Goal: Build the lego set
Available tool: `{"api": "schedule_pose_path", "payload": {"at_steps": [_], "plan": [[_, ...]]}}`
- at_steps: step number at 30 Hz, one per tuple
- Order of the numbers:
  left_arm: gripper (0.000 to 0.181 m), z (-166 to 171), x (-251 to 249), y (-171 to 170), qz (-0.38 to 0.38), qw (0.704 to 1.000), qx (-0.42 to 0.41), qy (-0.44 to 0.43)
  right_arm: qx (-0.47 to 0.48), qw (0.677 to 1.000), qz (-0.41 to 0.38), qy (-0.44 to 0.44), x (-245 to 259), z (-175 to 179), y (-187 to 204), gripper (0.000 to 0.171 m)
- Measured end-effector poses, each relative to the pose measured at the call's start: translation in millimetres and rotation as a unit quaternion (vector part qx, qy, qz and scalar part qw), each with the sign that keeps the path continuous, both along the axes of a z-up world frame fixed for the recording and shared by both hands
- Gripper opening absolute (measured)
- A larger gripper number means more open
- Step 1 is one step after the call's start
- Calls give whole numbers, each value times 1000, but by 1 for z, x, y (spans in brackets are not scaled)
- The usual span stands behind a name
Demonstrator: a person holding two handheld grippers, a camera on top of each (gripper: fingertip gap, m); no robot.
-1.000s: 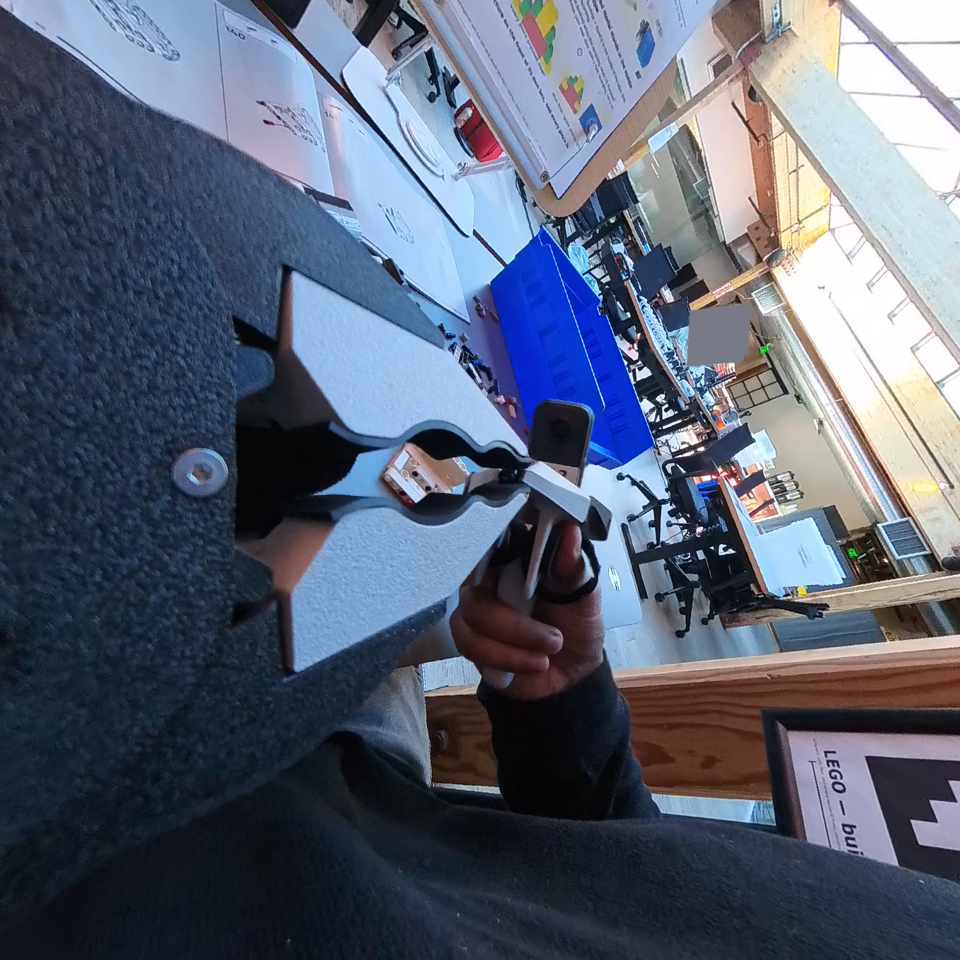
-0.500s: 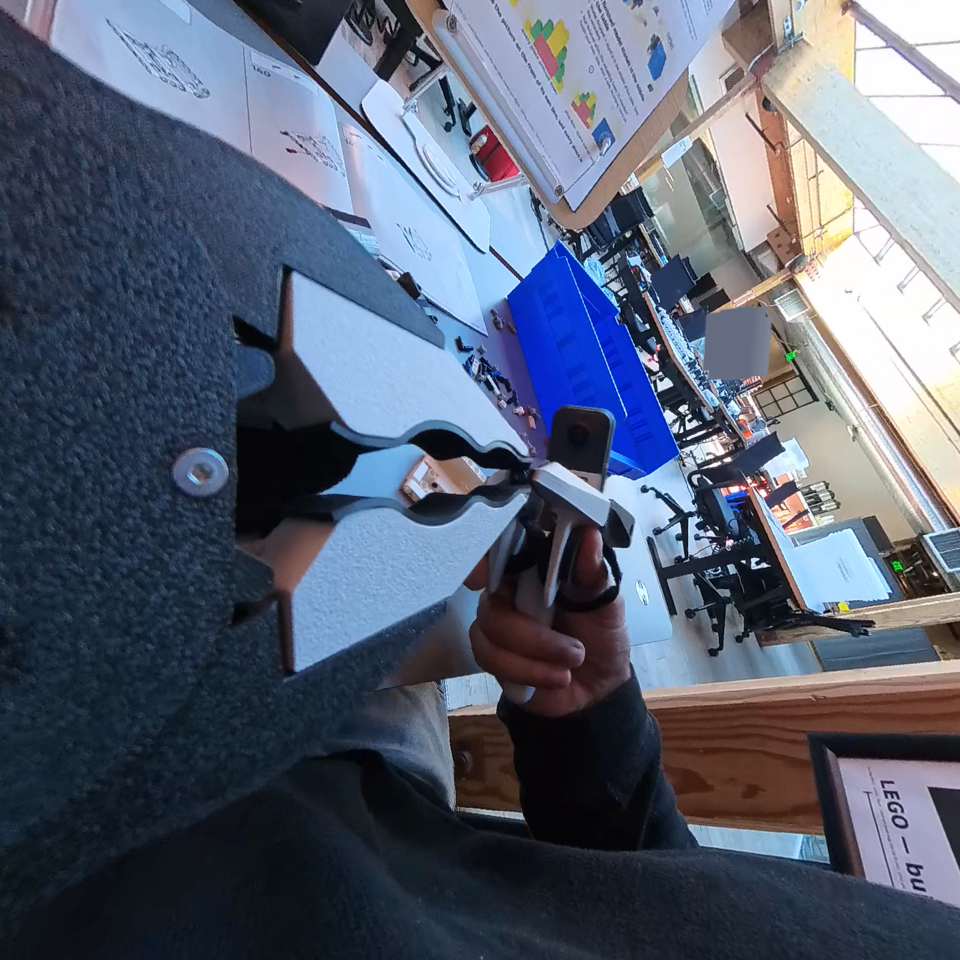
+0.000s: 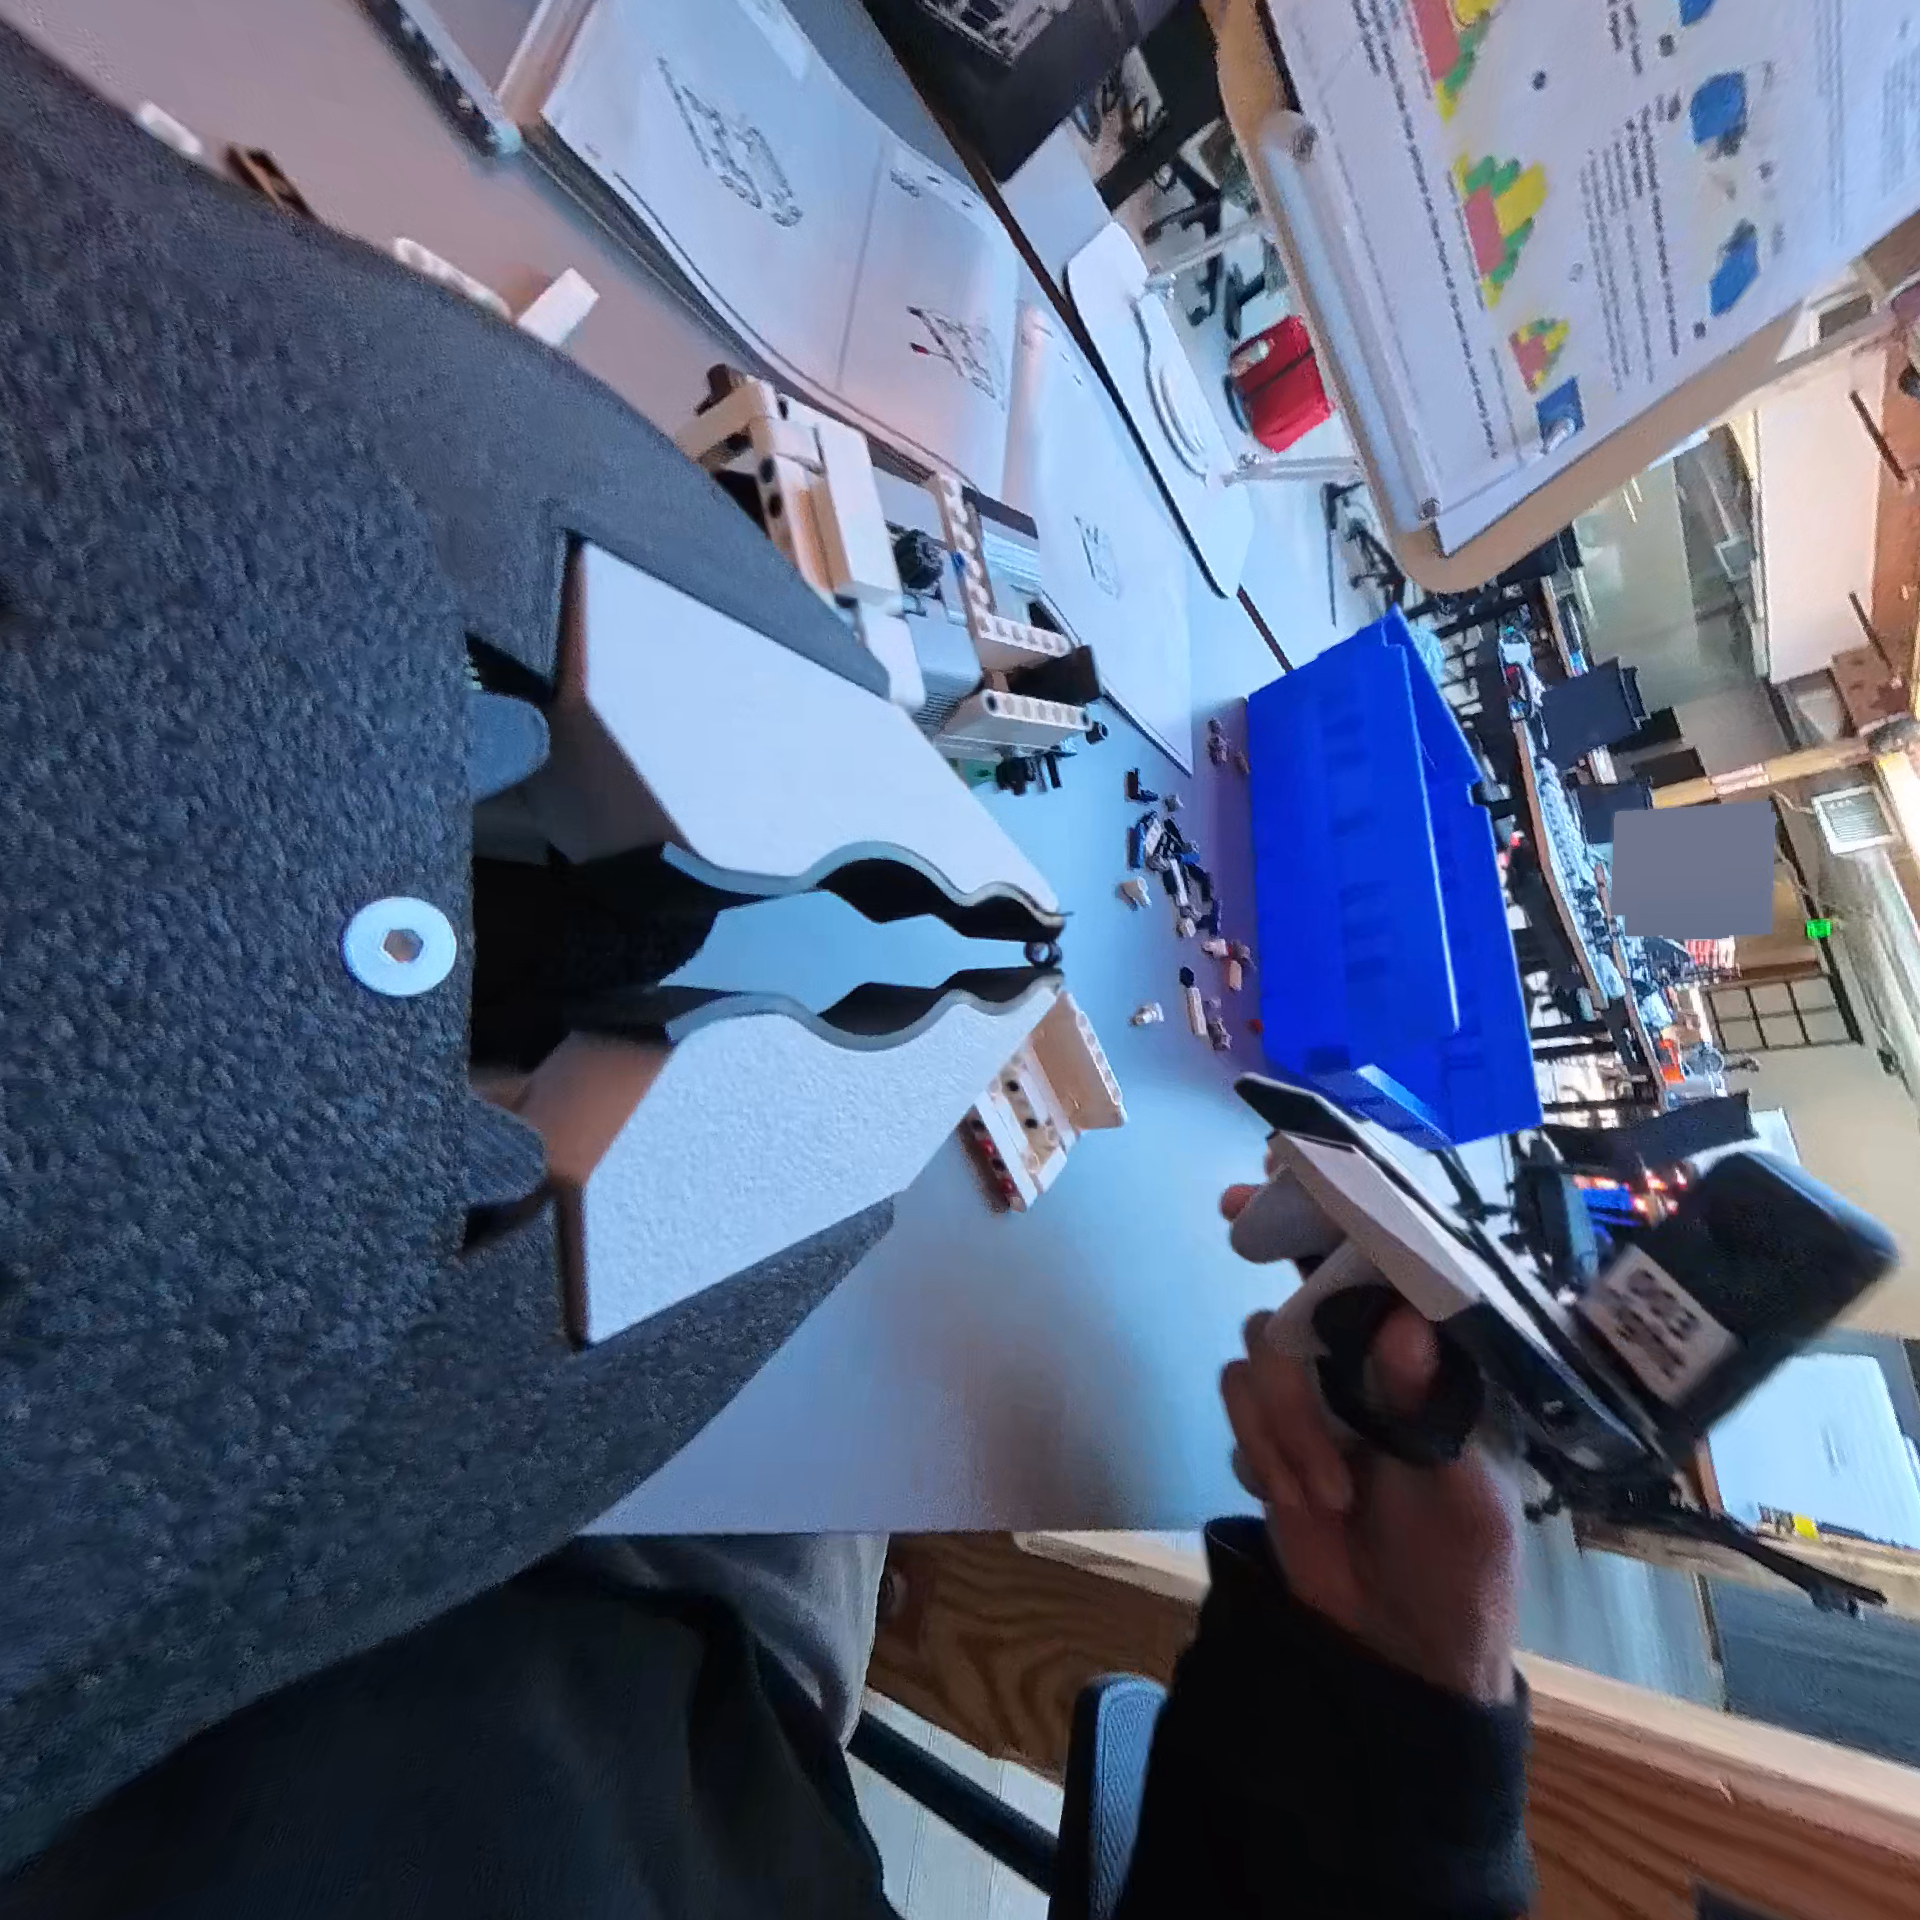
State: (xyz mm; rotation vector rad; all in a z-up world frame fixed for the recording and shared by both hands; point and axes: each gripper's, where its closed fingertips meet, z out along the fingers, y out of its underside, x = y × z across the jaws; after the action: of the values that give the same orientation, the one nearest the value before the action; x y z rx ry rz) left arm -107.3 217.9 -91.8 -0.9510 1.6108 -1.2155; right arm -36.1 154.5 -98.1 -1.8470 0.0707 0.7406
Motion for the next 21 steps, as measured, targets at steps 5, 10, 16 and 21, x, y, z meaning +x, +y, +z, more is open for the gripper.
{"api": "schedule_pose_path", "payload": {"at_steps": [5,10,16,21], "plan": [[3,-12,-1,-1,16,1000,22,-3,-146,969,-53,-192,40,-40,-21,31],[4,-15,4,-5,17,998,53,-10,-247,918,-10,-310,46,-57,-11,39],[4,-12,3,-7,13,998,58,-25,-300,896,77,-319,35,-81,11,33],[4,-16,2,-14,7,996,87,-23,-320,895,124,-284,25,-85,12,31]]}}
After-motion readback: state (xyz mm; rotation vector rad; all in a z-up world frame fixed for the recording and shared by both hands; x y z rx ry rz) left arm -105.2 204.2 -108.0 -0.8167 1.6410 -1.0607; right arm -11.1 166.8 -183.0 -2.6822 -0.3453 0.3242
